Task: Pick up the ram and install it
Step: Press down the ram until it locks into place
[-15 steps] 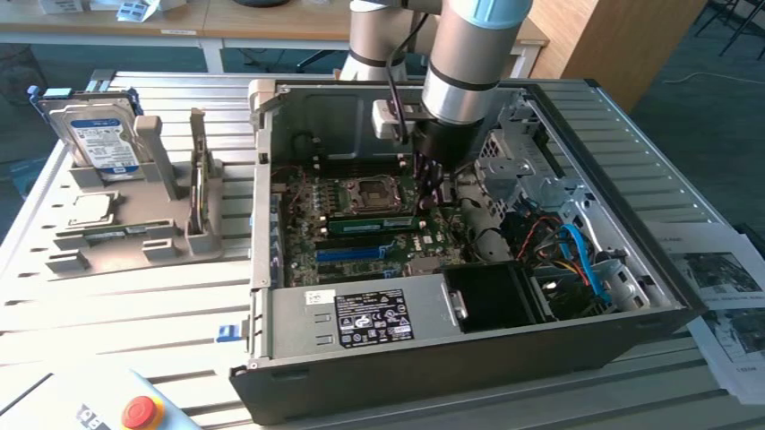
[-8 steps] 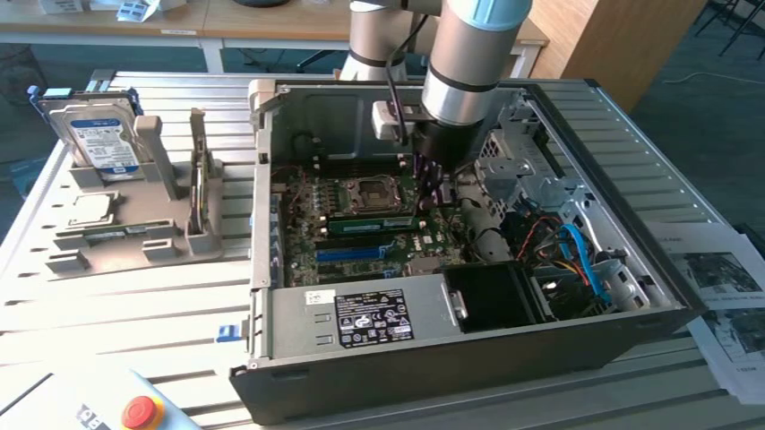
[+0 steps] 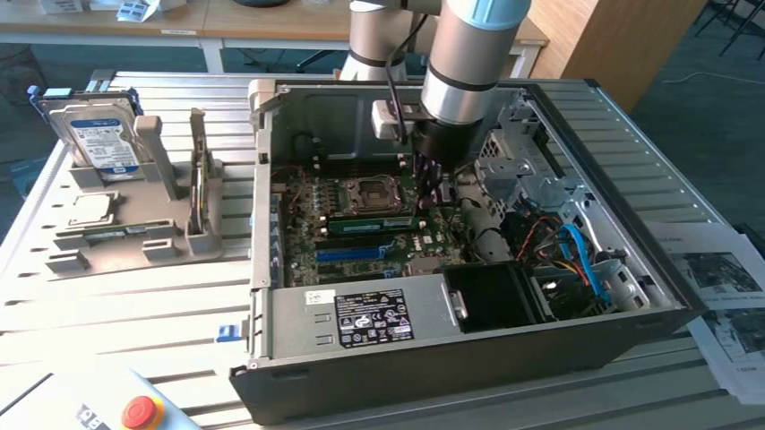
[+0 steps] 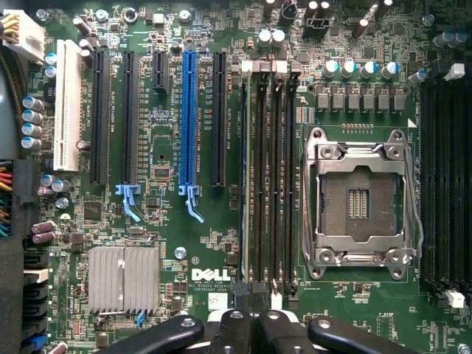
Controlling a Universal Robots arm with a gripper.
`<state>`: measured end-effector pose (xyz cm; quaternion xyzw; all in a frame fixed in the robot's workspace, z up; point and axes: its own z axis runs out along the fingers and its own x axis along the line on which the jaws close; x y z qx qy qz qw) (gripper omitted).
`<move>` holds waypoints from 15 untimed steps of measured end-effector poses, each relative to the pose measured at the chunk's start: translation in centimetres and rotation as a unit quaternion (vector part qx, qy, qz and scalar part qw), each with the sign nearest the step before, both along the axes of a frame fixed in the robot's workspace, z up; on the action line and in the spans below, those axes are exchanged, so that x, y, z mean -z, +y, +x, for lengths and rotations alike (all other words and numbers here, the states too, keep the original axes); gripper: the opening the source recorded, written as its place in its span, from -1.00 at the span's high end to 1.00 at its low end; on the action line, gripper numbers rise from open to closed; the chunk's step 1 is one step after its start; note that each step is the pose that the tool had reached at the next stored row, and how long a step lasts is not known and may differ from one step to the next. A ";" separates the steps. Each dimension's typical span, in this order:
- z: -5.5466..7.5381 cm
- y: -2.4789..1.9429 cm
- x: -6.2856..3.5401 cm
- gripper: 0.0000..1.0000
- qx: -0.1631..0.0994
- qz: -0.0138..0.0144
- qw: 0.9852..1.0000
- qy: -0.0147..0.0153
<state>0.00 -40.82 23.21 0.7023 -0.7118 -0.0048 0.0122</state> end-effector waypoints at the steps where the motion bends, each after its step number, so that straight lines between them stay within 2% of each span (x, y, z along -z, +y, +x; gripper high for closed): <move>1: 0.0 0.00 0.00 0.80 0.000 0.000 1.000 0.000; 15: 0.0 0.00 0.38 0.80 0.000 0.000 1.000 0.000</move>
